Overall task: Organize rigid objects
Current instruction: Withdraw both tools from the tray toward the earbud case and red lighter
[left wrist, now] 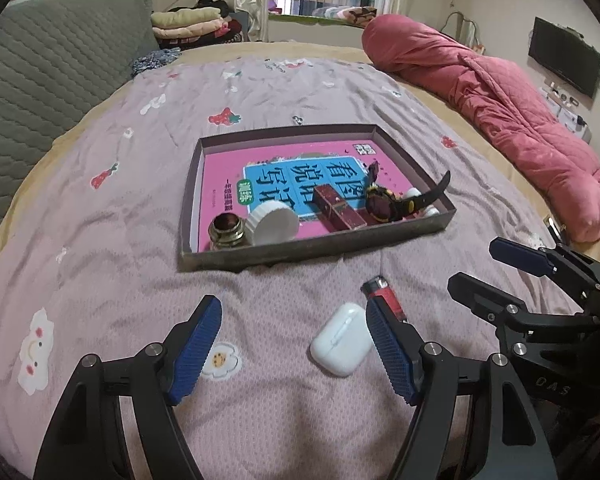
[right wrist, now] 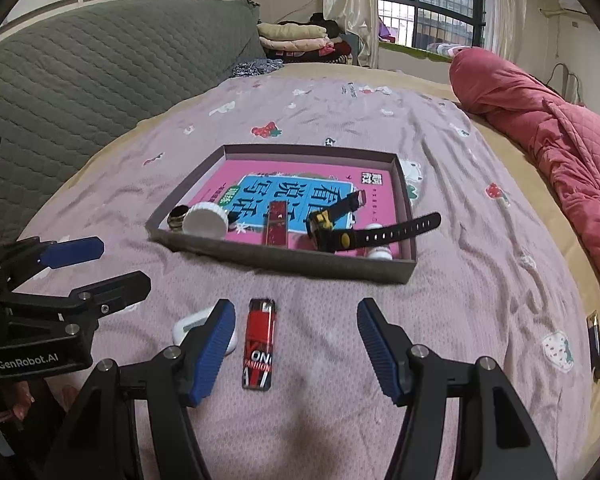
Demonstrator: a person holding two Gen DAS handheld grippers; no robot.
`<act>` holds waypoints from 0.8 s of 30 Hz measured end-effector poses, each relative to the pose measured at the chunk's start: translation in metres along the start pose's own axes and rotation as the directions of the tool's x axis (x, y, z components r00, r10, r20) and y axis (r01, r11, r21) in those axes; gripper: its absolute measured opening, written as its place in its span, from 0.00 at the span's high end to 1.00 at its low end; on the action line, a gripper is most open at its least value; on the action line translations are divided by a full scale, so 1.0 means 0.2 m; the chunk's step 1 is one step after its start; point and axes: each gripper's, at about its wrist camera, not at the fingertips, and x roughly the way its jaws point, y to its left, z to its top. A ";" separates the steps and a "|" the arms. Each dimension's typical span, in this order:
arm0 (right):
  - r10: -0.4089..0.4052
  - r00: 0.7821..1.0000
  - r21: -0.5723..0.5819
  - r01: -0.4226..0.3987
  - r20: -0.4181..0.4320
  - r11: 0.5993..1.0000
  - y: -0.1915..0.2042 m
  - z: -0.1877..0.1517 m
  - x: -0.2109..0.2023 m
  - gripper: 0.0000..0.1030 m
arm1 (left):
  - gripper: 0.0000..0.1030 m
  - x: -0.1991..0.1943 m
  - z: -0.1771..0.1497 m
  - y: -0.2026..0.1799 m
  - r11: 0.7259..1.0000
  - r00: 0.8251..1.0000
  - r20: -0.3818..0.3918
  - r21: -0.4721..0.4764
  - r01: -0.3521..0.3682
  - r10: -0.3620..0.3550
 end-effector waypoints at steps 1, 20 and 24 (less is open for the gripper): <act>0.002 1.000 -0.001 -0.002 -0.004 1.000 0.00 -0.01 0.00 0.39 | 0.26 0.00 -0.01 0.00 1.000 1.000 -0.008 0.002 0.004 -0.004; 0.012 0.994 -0.036 -0.017 -0.110 0.999 0.09 -0.21 0.01 0.39 | 0.26 0.06 -0.18 -0.04 0.999 0.990 -0.135 0.000 0.041 -0.041; 0.015 0.992 -0.034 -0.019 -0.129 0.999 0.09 -0.24 0.03 0.39 | 0.26 0.09 -0.23 -0.08 0.999 0.985 -0.166 0.029 0.039 -0.033</act>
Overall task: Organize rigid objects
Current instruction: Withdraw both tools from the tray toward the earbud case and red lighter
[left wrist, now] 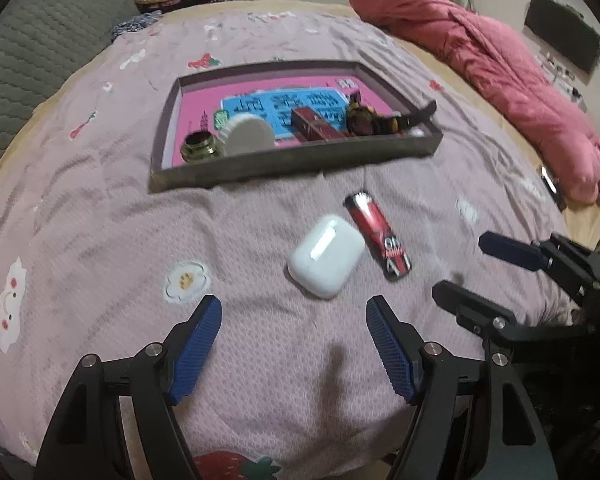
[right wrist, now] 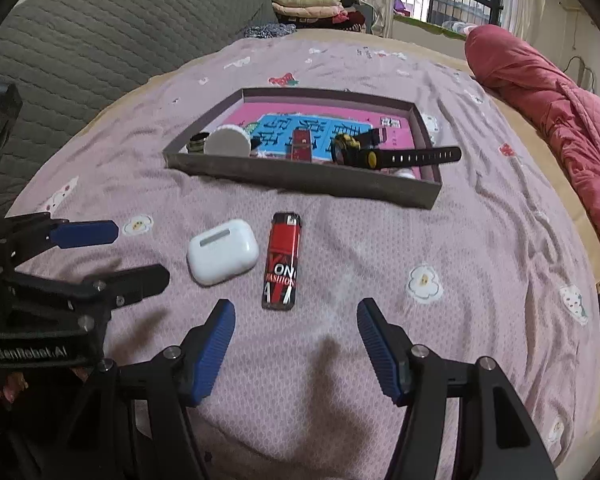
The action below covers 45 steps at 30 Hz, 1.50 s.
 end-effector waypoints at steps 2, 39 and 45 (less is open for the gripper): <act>-0.006 1.000 -0.007 0.006 -0.010 1.000 0.00 -0.01 0.01 0.39 | 0.26 0.02 -0.02 0.00 1.000 1.000 -0.018 -0.001 -0.004 0.004; -0.002 0.998 -0.059 -0.001 -0.063 0.998 0.02 -0.10 0.18 0.39 | 0.26 0.27 0.05 -0.03 1.000 0.998 -0.064 -0.023 0.010 -0.011; -0.001 0.998 -0.057 -0.003 -0.061 0.998 0.01 -0.09 0.20 0.39 | 0.26 0.32 0.09 -0.03 1.000 0.998 -0.056 -0.008 0.001 -0.001</act>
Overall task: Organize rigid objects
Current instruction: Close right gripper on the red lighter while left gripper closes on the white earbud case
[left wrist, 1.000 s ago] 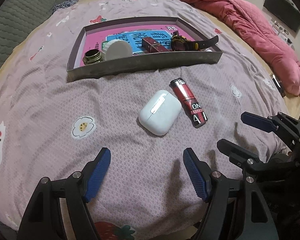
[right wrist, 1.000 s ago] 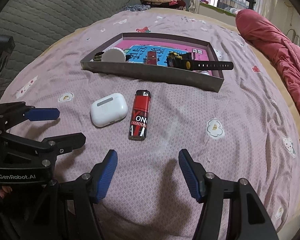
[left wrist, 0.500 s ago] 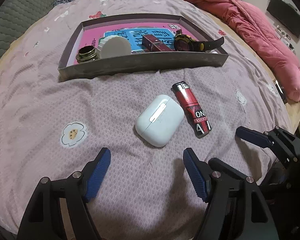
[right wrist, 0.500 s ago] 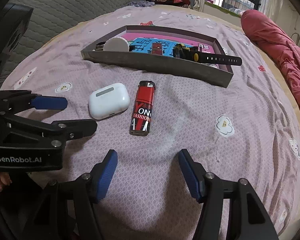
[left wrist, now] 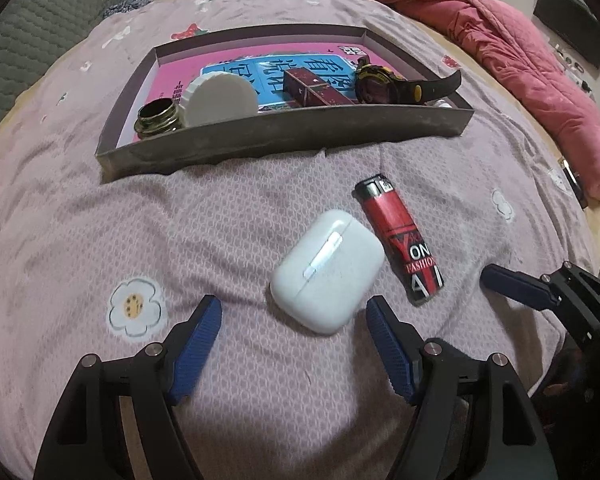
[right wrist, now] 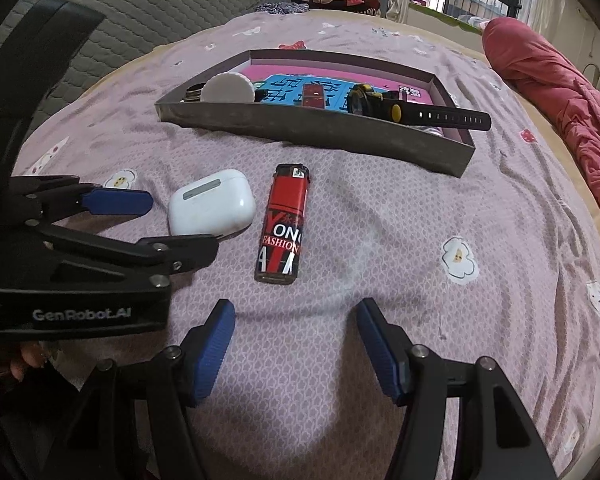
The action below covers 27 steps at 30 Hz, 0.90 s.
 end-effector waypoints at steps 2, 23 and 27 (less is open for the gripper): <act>0.000 1.000 0.000 0.000 0.003 1.000 0.00 0.01 0.01 0.39 | 0.26 0.01 0.02 0.00 1.000 1.000 0.004 0.004 0.002 -0.002; -0.044 0.998 -0.005 0.044 0.043 0.999 0.03 0.15 0.12 0.39 | 0.26 0.05 0.09 0.07 0.999 0.999 0.019 -0.015 0.033 -0.033; -0.069 0.997 -0.035 0.070 0.045 0.997 0.05 0.18 0.15 0.39 | 0.26 0.06 0.10 0.08 0.999 0.999 0.018 -0.018 0.028 -0.028</act>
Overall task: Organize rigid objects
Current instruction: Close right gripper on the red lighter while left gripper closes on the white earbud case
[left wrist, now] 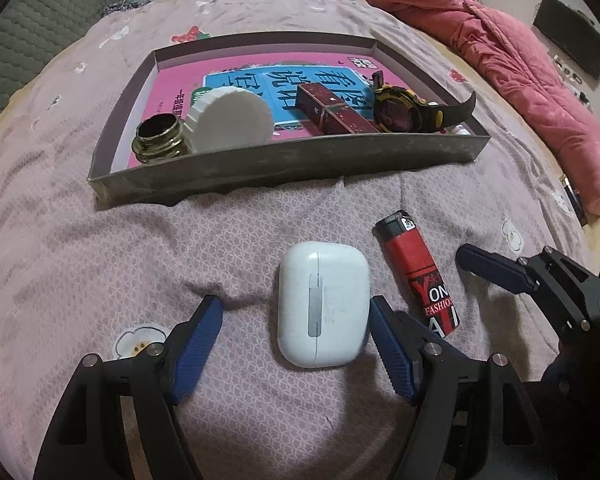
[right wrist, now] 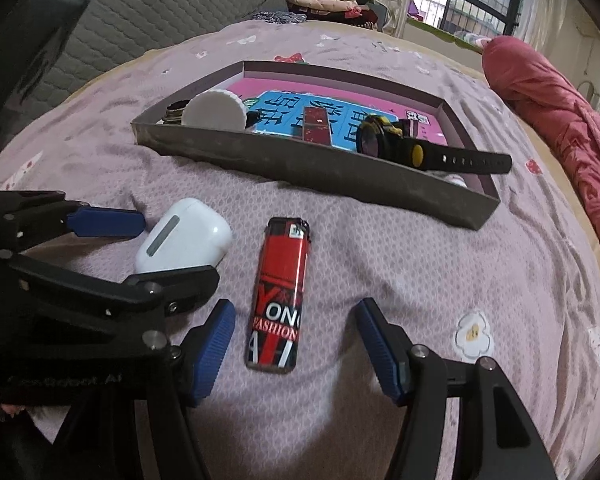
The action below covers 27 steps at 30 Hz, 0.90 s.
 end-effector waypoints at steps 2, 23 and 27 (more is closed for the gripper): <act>-0.006 1.000 -0.010 0.006 -0.003 1.000 0.00 0.01 0.01 0.39 | 0.26 0.00 0.00 0.00 1.000 1.000 -0.002 0.000 -0.004 0.004; -0.003 1.000 -0.068 0.002 -0.006 0.998 -0.05 0.03 0.04 0.62 | 0.26 0.04 0.03 -0.02 0.998 0.998 -0.014 -0.006 -0.068 0.068; -0.015 1.000 -0.055 0.016 0.008 0.998 -0.08 0.04 0.03 0.77 | 0.28 0.04 0.04 -0.01 0.997 0.998 -0.010 -0.016 -0.070 0.070</act>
